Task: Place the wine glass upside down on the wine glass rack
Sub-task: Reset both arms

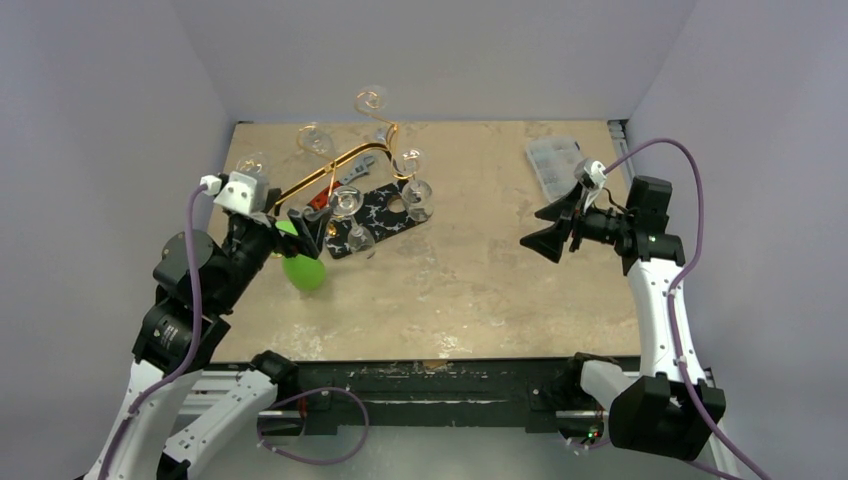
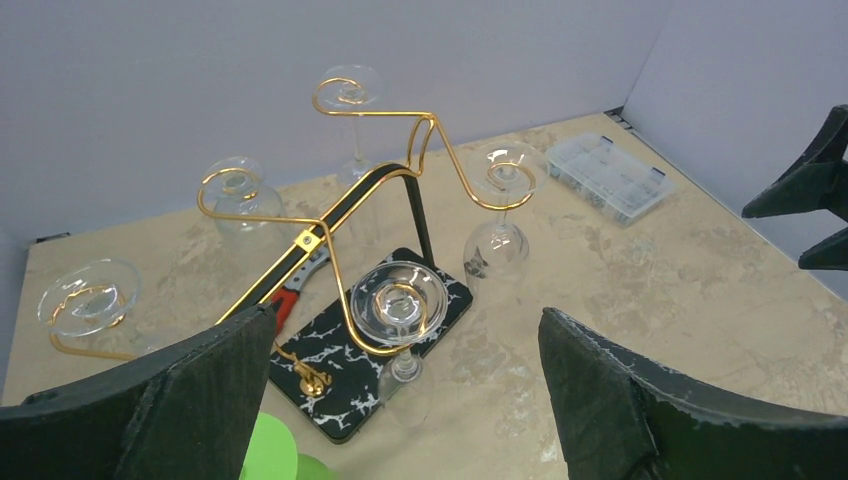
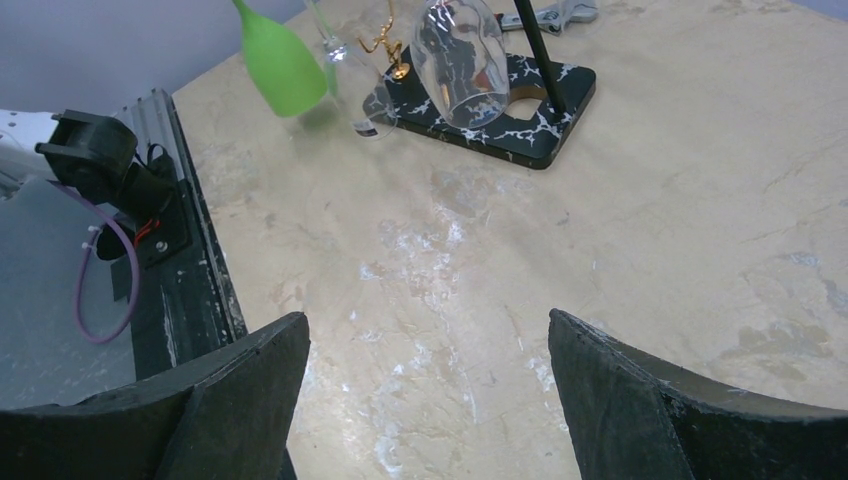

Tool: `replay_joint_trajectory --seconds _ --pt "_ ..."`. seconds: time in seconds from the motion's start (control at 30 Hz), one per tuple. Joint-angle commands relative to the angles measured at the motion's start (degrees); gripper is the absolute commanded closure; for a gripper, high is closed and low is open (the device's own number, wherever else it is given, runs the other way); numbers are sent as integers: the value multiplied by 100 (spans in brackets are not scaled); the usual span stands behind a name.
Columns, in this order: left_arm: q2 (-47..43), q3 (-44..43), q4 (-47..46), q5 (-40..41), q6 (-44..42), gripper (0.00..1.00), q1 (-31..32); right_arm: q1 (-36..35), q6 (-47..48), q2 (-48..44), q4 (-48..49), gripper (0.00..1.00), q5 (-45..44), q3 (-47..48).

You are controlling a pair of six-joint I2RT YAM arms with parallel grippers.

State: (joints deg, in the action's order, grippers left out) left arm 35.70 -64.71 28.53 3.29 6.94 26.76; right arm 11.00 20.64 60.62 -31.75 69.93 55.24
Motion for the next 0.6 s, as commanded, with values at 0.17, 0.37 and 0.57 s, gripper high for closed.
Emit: replay_joint_trajectory --seconds 0.17,0.37,0.57 --pt "-132 170 -69 370 27 0 -22 40 114 -60 -48 12 -72 143" --pt "-175 285 -106 529 11 0 -33 42 200 -17 -166 12 -135 212" --pt "-143 417 -163 611 159 0 -232 36 302 19 -283 12 -202 274"
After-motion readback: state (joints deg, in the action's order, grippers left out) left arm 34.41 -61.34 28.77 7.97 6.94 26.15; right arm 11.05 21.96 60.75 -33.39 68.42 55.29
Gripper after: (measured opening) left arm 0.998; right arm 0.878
